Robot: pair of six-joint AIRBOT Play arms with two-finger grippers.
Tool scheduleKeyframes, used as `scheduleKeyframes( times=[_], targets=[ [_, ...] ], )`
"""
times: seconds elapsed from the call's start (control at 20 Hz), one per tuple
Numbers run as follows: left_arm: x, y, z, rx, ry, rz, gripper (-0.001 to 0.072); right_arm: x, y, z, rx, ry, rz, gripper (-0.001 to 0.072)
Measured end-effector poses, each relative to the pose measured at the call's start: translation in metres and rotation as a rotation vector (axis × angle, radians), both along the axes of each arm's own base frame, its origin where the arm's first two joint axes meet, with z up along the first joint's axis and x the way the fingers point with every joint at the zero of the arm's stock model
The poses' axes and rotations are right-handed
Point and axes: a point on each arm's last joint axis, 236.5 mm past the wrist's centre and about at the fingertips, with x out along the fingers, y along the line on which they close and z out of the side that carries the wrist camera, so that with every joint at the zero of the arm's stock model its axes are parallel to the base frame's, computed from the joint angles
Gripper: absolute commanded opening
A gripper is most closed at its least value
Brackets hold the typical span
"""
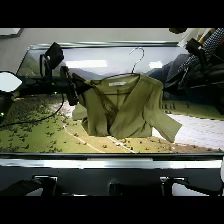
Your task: Fold the clothes and pants, and hang the long-sleeved shirts on hangers.
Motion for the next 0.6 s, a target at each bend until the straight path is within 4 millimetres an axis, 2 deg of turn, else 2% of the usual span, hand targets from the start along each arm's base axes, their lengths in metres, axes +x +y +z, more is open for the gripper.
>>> scheduleKeyframes(
  times=[0.25,0.45,0.5,0.6],
  targets=[
    [-0.008,-0.008,0.001,-0.004,0.005,-0.028,0.0015,0.011,0.007,-0.003,0.04,-0.022,0.017,0.0499],
    [-0.01,-0.01,0.001,-0.005,0.007,-0.034,0.0016,0.009,0.021,-0.017,0.014,0.002,0.069,0.0477],
    [-0.01,-0.01,0.001,-0.004,0.007,-0.035,0.0015,0.009,0.023,-0.022,0.0,0.009,0.077,0.0435],
    [-0.01,-0.01,0.001,-0.005,0.007,-0.036,0.0015,0.008,0.024,-0.027,-0.022,0.017,0.087,0.0217]
  ],
)
